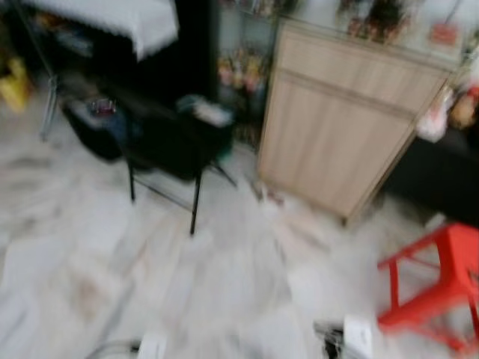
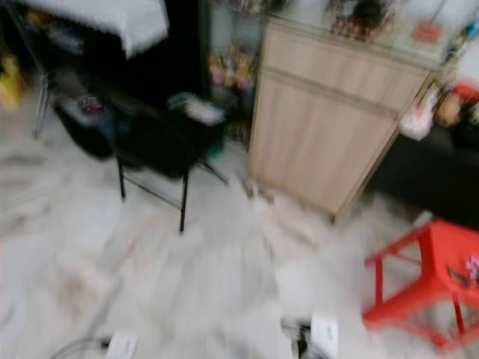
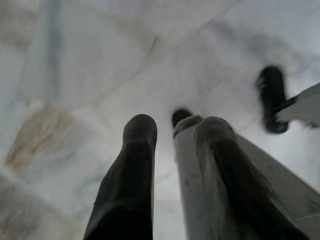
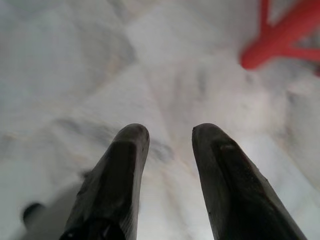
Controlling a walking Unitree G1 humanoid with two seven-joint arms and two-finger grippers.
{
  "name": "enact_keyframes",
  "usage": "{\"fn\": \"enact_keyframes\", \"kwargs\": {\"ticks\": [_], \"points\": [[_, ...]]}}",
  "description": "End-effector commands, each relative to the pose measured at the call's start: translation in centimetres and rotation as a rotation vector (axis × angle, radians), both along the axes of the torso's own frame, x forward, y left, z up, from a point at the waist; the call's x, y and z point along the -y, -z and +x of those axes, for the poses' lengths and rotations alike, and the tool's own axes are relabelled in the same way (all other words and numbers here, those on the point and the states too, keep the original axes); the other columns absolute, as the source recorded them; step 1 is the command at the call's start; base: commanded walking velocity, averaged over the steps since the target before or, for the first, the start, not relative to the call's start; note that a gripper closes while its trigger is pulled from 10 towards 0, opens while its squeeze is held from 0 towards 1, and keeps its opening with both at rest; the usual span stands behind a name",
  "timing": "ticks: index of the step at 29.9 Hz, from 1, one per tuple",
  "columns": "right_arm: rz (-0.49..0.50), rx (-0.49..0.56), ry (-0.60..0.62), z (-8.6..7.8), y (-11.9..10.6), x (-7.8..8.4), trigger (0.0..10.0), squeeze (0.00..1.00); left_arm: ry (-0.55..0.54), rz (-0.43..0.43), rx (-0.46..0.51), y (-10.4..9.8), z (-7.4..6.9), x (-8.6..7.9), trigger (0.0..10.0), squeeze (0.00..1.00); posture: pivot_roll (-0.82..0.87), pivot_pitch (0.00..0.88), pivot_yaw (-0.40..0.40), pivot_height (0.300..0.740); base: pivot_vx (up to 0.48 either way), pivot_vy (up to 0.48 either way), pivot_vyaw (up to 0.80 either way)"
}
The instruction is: Hang keys on a hook
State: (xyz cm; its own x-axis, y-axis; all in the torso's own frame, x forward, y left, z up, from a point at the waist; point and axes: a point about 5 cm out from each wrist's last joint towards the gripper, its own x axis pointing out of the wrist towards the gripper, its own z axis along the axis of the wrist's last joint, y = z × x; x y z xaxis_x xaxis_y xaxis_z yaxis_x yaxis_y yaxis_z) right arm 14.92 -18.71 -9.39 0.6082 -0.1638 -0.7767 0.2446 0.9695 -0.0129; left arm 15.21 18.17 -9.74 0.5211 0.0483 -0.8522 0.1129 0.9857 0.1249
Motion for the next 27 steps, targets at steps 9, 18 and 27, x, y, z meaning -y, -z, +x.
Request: {"fn": "enact_keyframes", "kwargs": {"ticks": [9, 18, 27], "points": [[0.014, 0.010, 0.002, 0.4, -0.1, -0.5, 10.0, 0.00, -0.002, 0.000, -0.068, 0.6, -1.8, -0.7, 10.0, 0.00, -0.05, 0.107, -0.052, 0.740, 0.000, 0.000, -0.77], [0.013, 0.010, -0.002, 0.5, -0.1, -0.4, 10.0, 0.00, -0.027, 0.003, -0.044, 0.0, -1.9, -3.9, 10.0, 0.00, -0.05, 0.111, -0.057, 0.740, 0.000, 0.000, -0.77], [0.011, 0.010, -0.005, 0.5, -0.1, -0.3, 10.0, 0.00, -0.088, -0.054, -0.019, 0.3, -2.2, -2.6, 10.0, 0.00, -0.05, 0.114, -0.059, 0.740, 0.000, 0.000, -0.77]]}}
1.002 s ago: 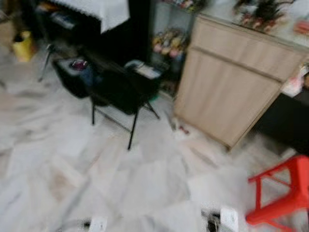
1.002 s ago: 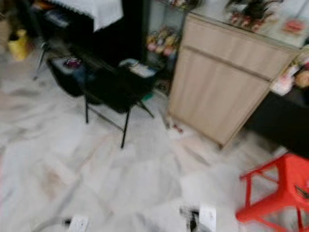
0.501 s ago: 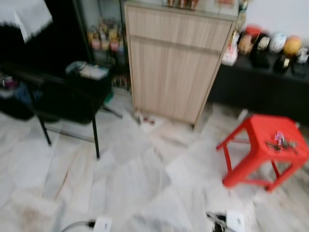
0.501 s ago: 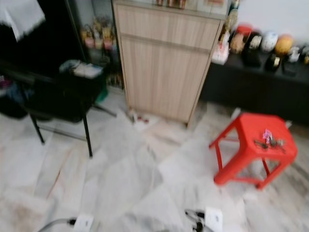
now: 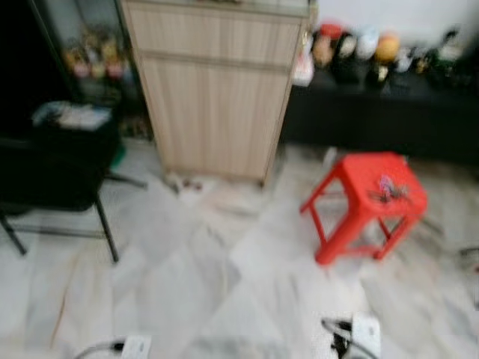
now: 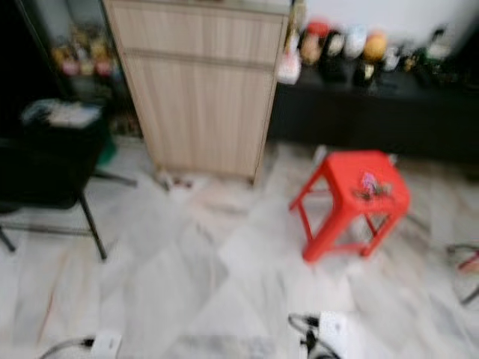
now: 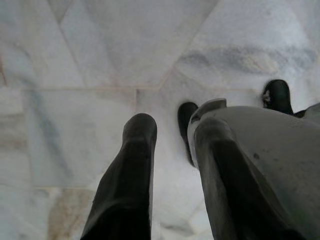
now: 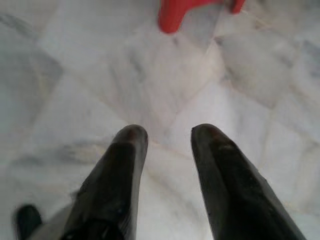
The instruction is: Hang keys on a hook
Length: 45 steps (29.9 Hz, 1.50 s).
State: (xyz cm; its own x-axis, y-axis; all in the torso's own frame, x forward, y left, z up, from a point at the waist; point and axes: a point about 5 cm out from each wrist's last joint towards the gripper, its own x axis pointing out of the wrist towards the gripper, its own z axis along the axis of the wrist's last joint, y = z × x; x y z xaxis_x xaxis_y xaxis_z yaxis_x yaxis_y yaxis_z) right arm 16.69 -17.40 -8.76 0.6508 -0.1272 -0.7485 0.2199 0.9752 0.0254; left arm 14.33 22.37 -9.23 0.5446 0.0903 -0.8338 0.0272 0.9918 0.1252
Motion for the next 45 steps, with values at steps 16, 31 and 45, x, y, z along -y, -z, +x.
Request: {"fn": "enact_keyframes", "kwargs": {"ticks": [16, 31, 45], "points": [[-0.016, -0.043, 0.019, -1.3, 0.5, 1.0, 10.0, 0.00, -0.015, -0.100, 0.005, 0.0, 2.6, 6.3, 10.0, 0.00, -0.04, 0.115, -0.063, 0.740, 0.000, 0.000, -0.77], [0.001, -0.030, 0.023, -1.3, 0.5, 0.9, 10.0, 0.00, -0.024, -0.129, -0.032, 0.8, 0.8, 7.7, 10.0, 0.00, -0.05, 0.097, -0.059, 0.740, 0.120, 0.000, -0.15], [0.015, -0.040, 0.017, -1.4, 0.6, 0.6, 10.0, 0.00, -0.007, -0.132, -0.037, 0.9, 0.6, 8.1, 10.0, 0.00, -0.05, 0.072, -0.048, 0.740, 0.363, 0.000, 0.00]]}}
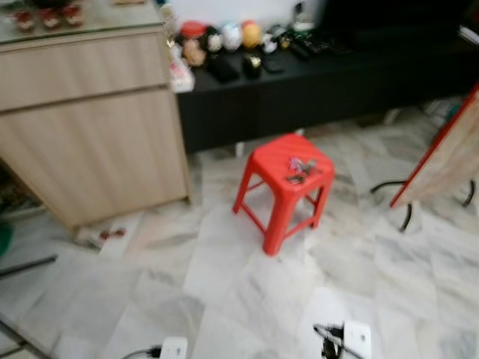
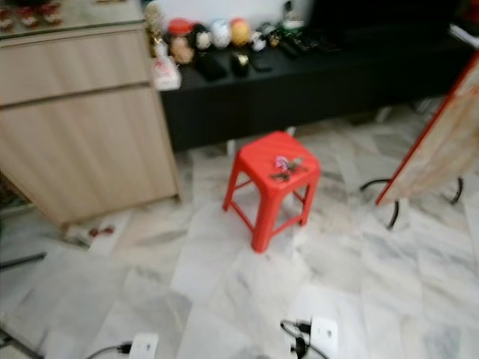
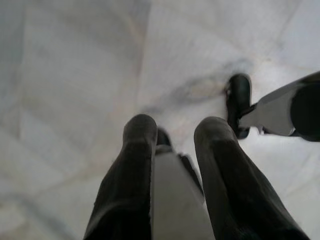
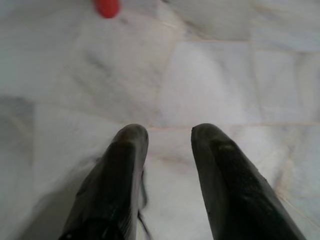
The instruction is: Hang keys on a hook
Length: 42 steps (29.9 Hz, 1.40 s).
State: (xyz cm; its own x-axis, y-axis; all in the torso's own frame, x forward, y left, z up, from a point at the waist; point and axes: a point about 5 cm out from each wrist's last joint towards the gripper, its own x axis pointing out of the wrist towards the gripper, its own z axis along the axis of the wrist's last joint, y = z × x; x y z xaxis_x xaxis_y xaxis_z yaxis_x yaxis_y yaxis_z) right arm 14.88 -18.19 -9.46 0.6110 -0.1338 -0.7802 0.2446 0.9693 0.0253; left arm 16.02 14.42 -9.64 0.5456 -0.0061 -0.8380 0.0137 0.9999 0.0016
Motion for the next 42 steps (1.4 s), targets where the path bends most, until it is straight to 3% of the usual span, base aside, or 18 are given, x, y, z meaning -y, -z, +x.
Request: {"fn": "enact_keyframes", "kwargs": {"ticks": [1, 12, 17, 24, 29, 42], "points": [[0.005, 0.009, -0.004, 0.4, -0.1, -0.2, 10.0, 0.00, 0.010, -0.009, -0.039, 0.4, -1.0, 0.2, 10.0, 0.00, -0.05, 0.072, -0.046, 0.740, 0.368, 0.000, 0.00], [0.007, 0.015, 0.015, 0.8, -0.2, -0.4, 10.0, 0.00, 0.008, -0.006, -0.024, 0.0, 0.1, -1.3, 10.0, 0.00, -0.05, 0.082, -0.040, 0.740, 0.371, 0.000, 0.00], [0.005, 0.020, 0.026, 1.1, -0.4, -0.4, 10.0, 0.00, 0.001, 0.002, -0.021, -0.2, 0.3, -3.1, 10.0, 0.00, -0.06, 0.073, -0.038, 0.740, 0.373, 0.000, 0.00], [0.003, 0.027, 0.027, 1.5, -0.5, -0.4, 10.0, 0.00, -0.029, 0.047, -0.027, -0.7, 0.0, -7.4, 10.0, 0.00, -0.06, 0.065, -0.044, 0.740, 0.312, 0.000, 0.00], [0.002, 0.023, 0.034, 1.4, -0.5, -0.4, 10.0, 0.00, -0.036, 0.054, -0.039, -0.7, -0.4, -7.9, 10.0, 0.00, -0.06, 0.059, -0.037, 0.740, 0.000, 0.000, 0.00], [0.000, 0.010, 0.049, 0.9, -0.2, -0.5, 10.0, 0.00, -0.009, 0.078, -0.033, -0.4, -0.6, -7.0, 10.0, 0.00, -0.06, 0.064, -0.029, 0.740, 0.000, -0.188, 0.00]]}}
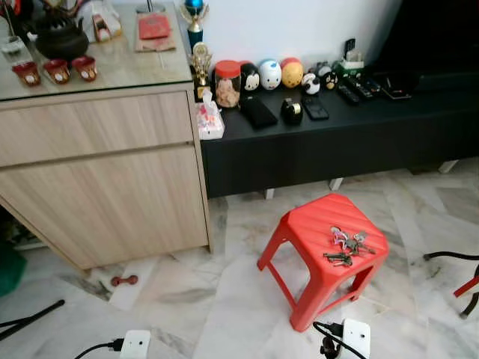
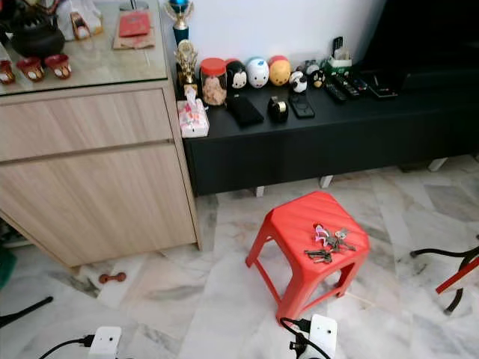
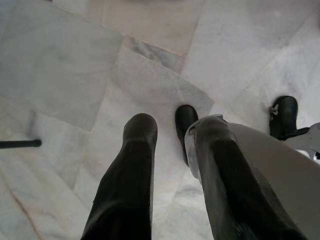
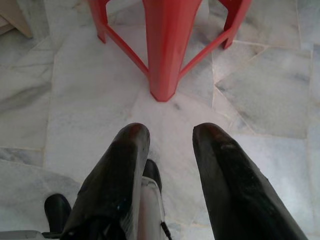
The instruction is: Hang keys on a hook
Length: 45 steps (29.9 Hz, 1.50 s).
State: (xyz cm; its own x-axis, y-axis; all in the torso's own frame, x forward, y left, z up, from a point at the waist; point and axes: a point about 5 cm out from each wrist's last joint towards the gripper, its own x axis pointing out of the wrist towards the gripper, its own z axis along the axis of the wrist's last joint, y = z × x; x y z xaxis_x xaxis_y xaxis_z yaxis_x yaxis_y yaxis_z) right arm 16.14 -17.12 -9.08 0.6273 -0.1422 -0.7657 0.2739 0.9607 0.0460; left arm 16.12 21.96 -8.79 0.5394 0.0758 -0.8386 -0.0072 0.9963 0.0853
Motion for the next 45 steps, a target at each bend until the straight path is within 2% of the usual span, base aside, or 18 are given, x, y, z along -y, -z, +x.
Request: {"fn": "enact_keyframes", "kwargs": {"ticks": [1, 6, 11, 14, 19, 28, 45], "points": [[-0.014, -0.018, 0.019, -0.43, 0.15, 0.59, 10.0, 0.00, 0.013, -0.007, -0.028, 0.43, -0.74, 0.55, 10.0, 0.00, -0.06, 0.064, -0.029, 0.740, 0.000, -0.304, 0.00], [-0.027, -0.016, -0.002, -0.27, 0.07, 0.69, 10.0, 0.00, 0.018, -0.008, -0.014, 0.34, -0.45, 0.77, 10.0, 0.00, -0.04, 0.071, -0.034, 0.740, 0.000, -0.304, 0.00], [-0.023, -0.017, -0.007, -0.22, 0.07, 0.60, 10.0, 0.00, 0.019, -0.007, -0.010, 0.32, -0.39, 0.80, 10.0, 0.00, -0.05, 0.042, -0.029, 0.740, 0.000, -0.304, 0.00], [-0.026, -0.026, 0.008, -0.51, 0.19, 0.59, 10.0, 0.00, 0.025, -0.002, -0.026, 0.50, -0.80, 0.88, 10.0, 0.00, -0.05, 0.025, -0.023, 0.740, 0.000, -0.319, 0.00], [-0.022, -0.012, 0.011, -0.72, 0.20, 0.62, 10.0, 0.00, 0.042, -0.006, -0.004, 0.29, -0.25, 1.11, 10.0, 0.00, -0.05, 0.029, -0.023, 0.740, 0.000, -0.323, 0.00], [-0.026, -0.021, 0.002, -1.07, 0.33, 0.75, 10.0, 0.00, 0.052, -0.005, 0.001, 0.25, -0.07, 1.30, 10.0, 0.00, -0.05, 0.032, -0.025, 0.740, 0.000, -0.307, 0.00], [-0.023, -0.012, -0.006, -0.81, 0.22, 0.73, 10.0, 0.00, 0.022, -0.019, 0.010, 0.20, 0.07, 1.34, 10.0, 0.00, -0.05, 0.044, -0.035, 0.740, 0.000, 0.000, 0.00]]}}
